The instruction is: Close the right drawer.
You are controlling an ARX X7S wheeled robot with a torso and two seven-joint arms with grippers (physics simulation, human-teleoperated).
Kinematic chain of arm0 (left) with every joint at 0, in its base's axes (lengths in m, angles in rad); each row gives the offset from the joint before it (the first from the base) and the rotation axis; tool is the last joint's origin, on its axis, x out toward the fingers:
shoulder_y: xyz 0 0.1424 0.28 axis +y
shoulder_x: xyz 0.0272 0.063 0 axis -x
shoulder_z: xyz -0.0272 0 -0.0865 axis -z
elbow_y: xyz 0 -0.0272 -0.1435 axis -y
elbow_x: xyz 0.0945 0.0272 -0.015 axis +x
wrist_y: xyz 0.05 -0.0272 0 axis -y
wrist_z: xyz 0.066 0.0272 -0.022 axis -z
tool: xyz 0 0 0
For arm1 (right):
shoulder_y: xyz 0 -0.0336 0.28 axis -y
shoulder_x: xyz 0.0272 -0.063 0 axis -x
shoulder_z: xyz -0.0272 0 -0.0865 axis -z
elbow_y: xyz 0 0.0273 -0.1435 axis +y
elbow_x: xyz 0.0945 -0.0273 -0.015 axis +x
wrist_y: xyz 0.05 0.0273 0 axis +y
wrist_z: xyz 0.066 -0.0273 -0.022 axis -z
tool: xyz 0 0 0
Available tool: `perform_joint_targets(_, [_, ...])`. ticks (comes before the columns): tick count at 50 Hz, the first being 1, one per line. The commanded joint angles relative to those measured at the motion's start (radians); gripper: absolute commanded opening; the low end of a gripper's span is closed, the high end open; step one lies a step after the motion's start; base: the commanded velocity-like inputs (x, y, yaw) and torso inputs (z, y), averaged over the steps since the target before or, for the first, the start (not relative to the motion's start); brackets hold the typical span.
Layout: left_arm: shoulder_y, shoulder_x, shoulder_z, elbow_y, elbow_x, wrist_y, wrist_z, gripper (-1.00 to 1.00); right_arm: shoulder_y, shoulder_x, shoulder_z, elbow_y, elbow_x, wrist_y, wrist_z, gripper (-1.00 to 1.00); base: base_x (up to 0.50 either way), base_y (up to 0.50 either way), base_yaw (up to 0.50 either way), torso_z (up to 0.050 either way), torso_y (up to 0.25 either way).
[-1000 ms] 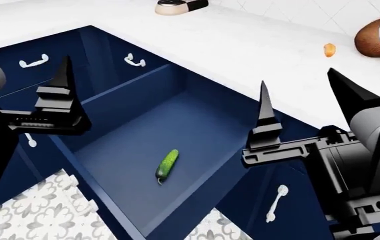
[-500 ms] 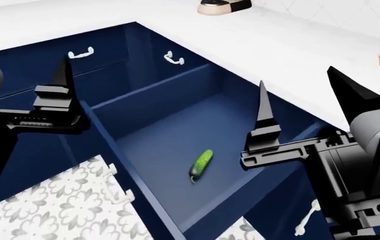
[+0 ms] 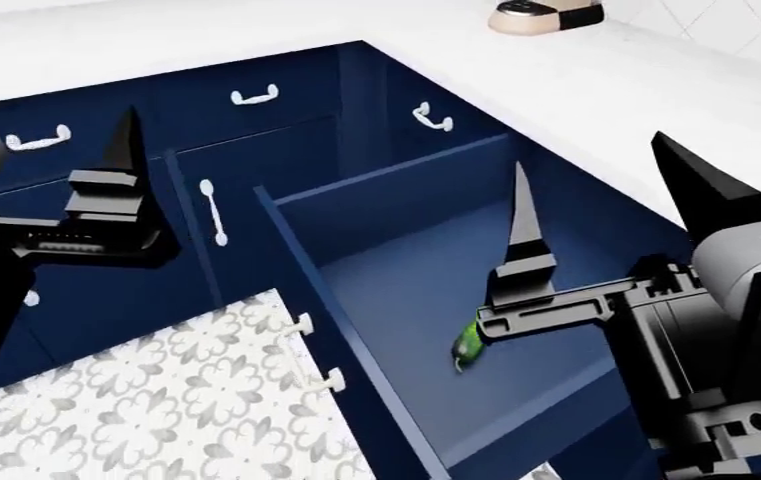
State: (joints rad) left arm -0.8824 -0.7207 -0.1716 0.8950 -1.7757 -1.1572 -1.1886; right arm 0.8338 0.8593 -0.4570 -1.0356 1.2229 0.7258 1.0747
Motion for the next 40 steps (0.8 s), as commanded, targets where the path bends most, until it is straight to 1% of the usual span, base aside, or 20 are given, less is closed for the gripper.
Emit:
perform_joint_targets(1, [-0.003,-0.009,0.005,0.0,-0.009,0.009,-0.008,1.0,0.019,0.003,-0.041,-0.002,-0.012,0.0,0.006,1.0,-0.18,0.1,0.0,0.0,0.0])
perform_joint_targets(2, [0.0,-0.008,0.002,0.001,-0.007,0.01,-0.004,1.0,0.015,0.003,-0.034,0.006,0.012,-0.013,0.015,1.0,0.0,0.0,0.0,0.0,0.0])
perform_joint_targets(6, [0.003,-0.006,0.002,0.0,0.003,0.009,0.003,1.0,0.009,0.011,-0.027,0.004,0.006,-0.036,0.006,1.0,0.08,-0.05,0.0,0.0,0.0])
perform_joint_targets(28, [0.001,-0.013,0.011,0.003,0.002,0.021,0.002,1.0,0.012,0.024,-0.045,0.012,0.003,-0.051,0.014,1.0,0.44,-0.24,0.0,0.0,0.0])
perform_joint_targets(29, [0.0,-0.014,0.013,0.003,0.0,0.022,0.0,1.0,-0.005,0.021,-0.029,0.022,0.024,-0.082,0.025,1.0,0.13,-0.07,0.0,0.0,0.0])
perform_joint_targets(31, [-0.005,-0.018,0.016,0.003,-0.009,0.026,-0.007,1.0,0.015,0.017,-0.055,0.02,0.004,-0.042,0.022,1.0,0.0,0.0,0.0,0.0,0.0])
perform_joint_targets(33, [-0.006,-0.019,0.016,0.003,-0.011,0.027,-0.009,1.0,0.001,0.021,-0.046,0.016,-0.004,-0.064,0.015,1.0,0.0,0.0,0.0,0.0,0.0])
perform_joint_targets(40, [-0.005,-0.02,0.016,0.003,-0.004,0.029,-0.003,1.0,0.022,0.027,-0.062,0.008,-0.009,-0.048,0.016,1.0,0.0,0.0,0.48,0.0,0.0])
